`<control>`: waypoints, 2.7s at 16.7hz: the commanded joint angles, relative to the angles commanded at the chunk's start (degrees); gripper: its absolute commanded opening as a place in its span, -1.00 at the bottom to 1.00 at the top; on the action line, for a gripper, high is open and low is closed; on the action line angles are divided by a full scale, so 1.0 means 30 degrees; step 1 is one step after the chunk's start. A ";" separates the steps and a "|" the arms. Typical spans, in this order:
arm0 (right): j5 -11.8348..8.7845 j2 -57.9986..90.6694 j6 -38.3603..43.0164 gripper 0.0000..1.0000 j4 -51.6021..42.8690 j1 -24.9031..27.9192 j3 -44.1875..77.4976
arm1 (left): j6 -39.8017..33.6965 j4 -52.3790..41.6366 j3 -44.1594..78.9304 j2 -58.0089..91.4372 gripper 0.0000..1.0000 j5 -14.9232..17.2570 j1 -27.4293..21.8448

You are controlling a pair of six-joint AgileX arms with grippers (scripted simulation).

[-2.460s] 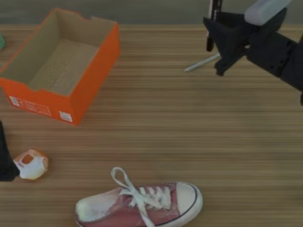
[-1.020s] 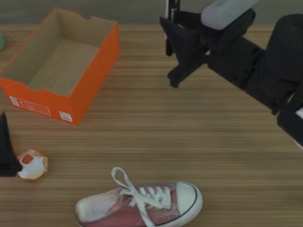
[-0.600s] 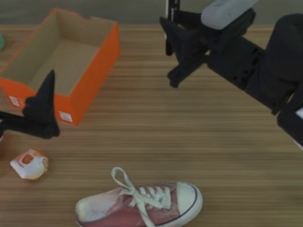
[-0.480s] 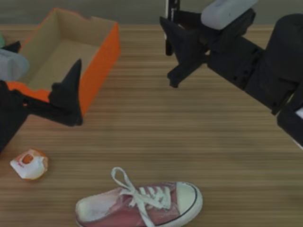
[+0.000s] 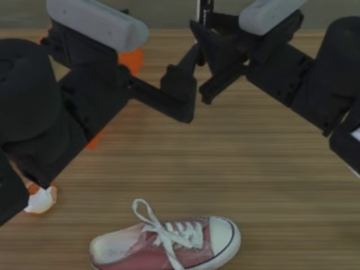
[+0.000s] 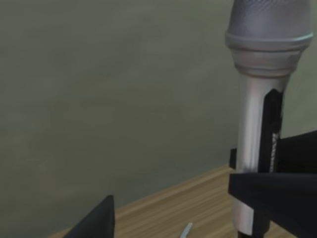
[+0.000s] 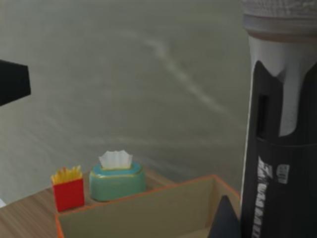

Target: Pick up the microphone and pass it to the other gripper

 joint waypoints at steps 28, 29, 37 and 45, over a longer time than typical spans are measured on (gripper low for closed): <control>0.0000 0.0000 0.0000 -1.00 0.0000 0.0000 0.0000 | 0.0067 0.2496 0.5613 0.8086 -0.06 0.1150 0.0946; 0.0000 0.0000 0.0000 -1.00 0.0000 0.0000 0.0000 | 0.0067 0.2496 0.5613 0.8086 -0.21 0.1150 0.0946; 0.0000 0.0000 0.0000 -1.00 0.0000 0.0000 0.0000 | 0.0067 0.2496 0.5613 0.8086 -1.00 0.1150 0.0946; 0.0000 0.0000 0.0000 -0.70 0.0000 0.0000 0.0000 | 0.0067 0.2496 0.5613 0.8086 -1.00 0.1150 0.0946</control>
